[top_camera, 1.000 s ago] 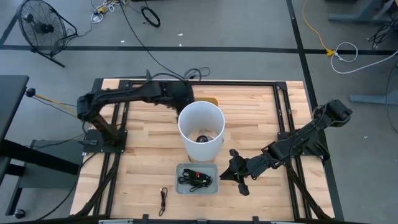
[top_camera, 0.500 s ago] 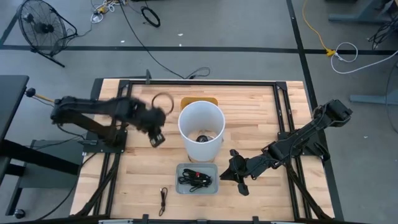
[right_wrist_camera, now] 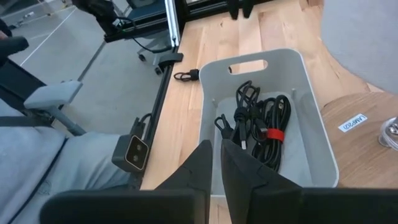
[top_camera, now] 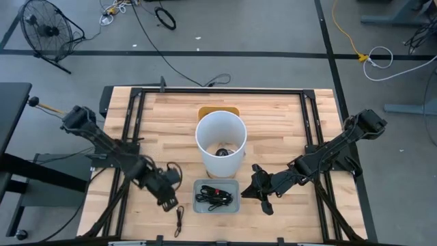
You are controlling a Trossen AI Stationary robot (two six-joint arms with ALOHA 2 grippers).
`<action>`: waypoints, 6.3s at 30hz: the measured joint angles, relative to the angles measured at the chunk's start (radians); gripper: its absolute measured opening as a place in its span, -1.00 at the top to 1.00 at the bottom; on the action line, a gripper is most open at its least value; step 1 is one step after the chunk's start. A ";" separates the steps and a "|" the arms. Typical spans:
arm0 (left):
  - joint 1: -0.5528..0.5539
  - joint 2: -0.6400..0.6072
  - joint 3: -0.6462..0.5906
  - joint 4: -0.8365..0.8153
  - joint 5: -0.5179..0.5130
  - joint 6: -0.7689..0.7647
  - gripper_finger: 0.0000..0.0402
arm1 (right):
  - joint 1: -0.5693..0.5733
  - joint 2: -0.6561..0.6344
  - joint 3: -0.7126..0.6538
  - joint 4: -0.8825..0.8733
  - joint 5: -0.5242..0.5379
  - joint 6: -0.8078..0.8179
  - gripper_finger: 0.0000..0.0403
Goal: Pick & Place USB Port
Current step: Put the black charger cable into the white bin, then return to Home Position
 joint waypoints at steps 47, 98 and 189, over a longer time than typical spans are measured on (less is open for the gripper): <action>-0.122 0.360 -0.028 0.332 0.024 -0.292 0.12 | 0.000 0.000 0.000 0.001 0.034 0.008 0.81; 0.177 0.292 0.395 0.049 -0.095 0.733 0.93 | 0.000 0.000 0.000 -0.008 0.034 -0.001 0.81; 0.110 0.207 1.243 -0.595 -0.627 1.115 0.45 | -0.011 -0.016 0.000 0.007 -0.122 0.129 0.81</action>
